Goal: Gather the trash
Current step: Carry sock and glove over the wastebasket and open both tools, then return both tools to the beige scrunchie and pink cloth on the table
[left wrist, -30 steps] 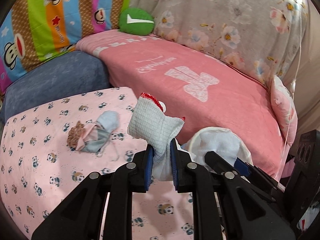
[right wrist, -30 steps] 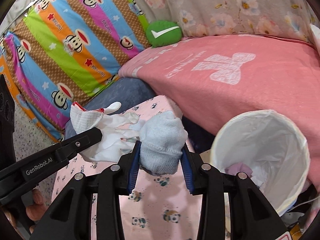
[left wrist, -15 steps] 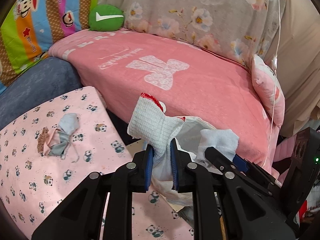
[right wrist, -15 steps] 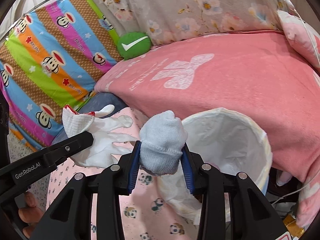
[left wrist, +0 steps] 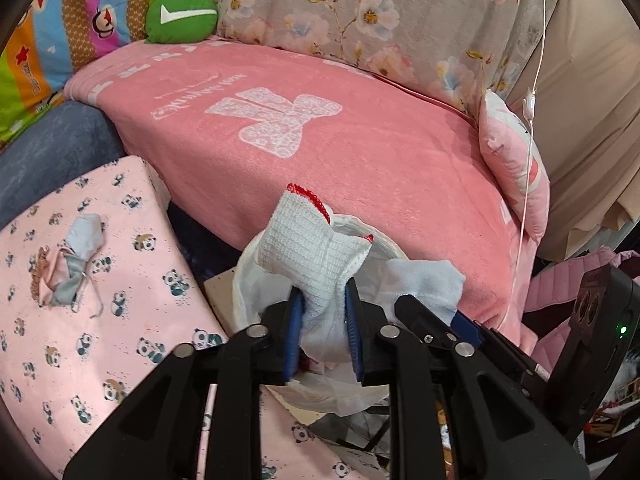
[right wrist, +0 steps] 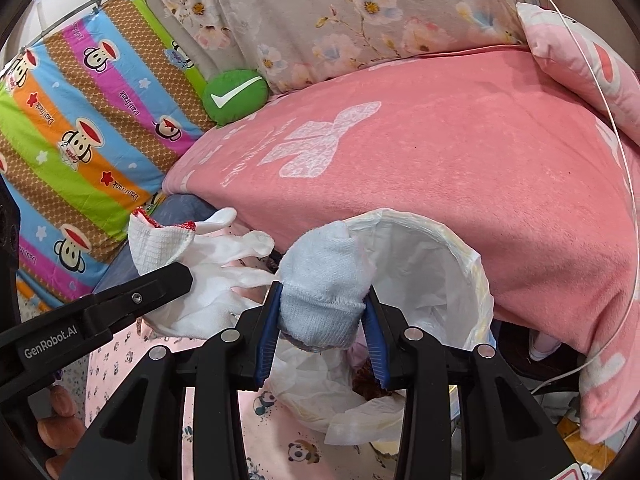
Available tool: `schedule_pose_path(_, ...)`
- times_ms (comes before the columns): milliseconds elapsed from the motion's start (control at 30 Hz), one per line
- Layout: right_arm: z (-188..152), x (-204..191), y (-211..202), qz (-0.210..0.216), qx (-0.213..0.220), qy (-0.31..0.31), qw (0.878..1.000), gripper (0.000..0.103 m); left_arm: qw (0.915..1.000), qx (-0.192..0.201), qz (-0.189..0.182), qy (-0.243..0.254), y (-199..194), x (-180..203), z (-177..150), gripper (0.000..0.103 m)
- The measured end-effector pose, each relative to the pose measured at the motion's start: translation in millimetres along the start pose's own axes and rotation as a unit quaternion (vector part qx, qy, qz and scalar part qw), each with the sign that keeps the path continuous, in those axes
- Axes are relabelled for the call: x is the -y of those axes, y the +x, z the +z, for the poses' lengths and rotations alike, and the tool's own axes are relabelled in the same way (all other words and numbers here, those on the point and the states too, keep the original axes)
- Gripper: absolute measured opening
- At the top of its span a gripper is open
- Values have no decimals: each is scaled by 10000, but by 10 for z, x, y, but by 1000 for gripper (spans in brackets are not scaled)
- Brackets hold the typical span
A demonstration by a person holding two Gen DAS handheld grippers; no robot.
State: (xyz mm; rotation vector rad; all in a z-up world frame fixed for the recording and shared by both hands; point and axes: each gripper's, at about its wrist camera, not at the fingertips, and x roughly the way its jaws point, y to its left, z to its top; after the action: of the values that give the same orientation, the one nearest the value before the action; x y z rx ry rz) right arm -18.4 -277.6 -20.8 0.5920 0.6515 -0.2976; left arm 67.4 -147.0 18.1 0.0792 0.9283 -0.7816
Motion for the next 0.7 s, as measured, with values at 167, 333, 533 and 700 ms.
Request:
schedule_pose_path(167,-9,-13,-10,-101,53,22,9999,43,9991,196,268,-246,-48,-64,2,76)
schedule_pose_path(333,-10,-33,-7,-111,93,-1,9999,46,9980,258,506,-290,-99,-161,-12,76)
schedule_pose_path(533,-3,-125,1,-43,85,-119,9999,48,9967,301,662,-365,-150,-284,-50,76)
schedule_pose_path(700,-26,-255,35,41,16,-252,9997,48,9957,296,737,-477,-180,-412,-99,76)
